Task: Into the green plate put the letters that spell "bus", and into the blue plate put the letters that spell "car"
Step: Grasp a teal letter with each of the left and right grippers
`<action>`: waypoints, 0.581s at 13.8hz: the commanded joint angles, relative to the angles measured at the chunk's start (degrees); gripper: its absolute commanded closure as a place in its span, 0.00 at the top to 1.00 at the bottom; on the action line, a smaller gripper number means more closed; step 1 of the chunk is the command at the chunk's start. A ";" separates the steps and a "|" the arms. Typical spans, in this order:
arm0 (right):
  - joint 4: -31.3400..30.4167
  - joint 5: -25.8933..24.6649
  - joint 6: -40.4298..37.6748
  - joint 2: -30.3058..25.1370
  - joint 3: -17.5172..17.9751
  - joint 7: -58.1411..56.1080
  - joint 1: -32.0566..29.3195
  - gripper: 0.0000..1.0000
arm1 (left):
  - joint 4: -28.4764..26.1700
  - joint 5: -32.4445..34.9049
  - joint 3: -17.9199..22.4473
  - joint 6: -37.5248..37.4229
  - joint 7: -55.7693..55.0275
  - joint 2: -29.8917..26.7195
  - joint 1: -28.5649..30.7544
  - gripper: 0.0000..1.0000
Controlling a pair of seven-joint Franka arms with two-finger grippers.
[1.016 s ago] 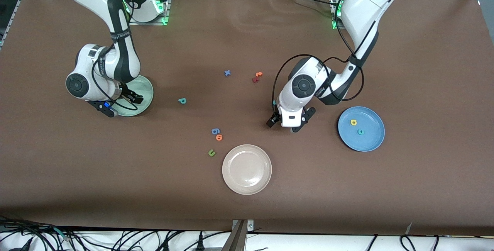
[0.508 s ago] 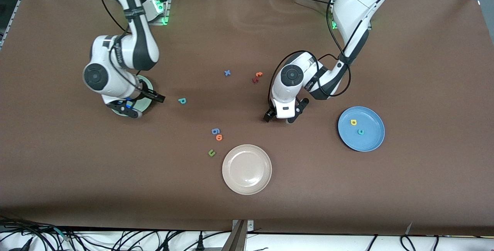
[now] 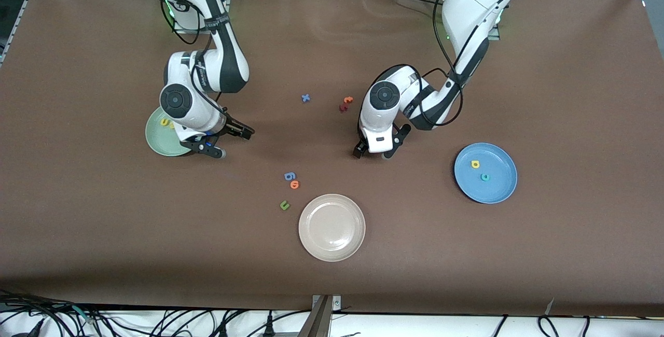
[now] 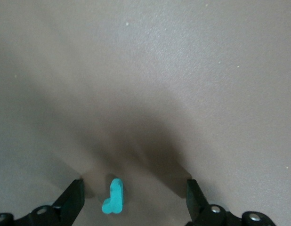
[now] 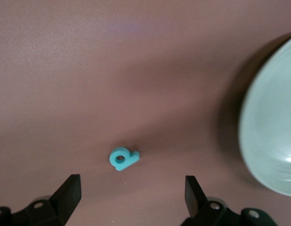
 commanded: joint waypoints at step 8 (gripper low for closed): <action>-0.41 7.05 8.63 5.98 3.30 -0.17 0.71 0.94 | -1.42 3.52 0.26 0.57 -2.90 -1.10 -0.63 0.51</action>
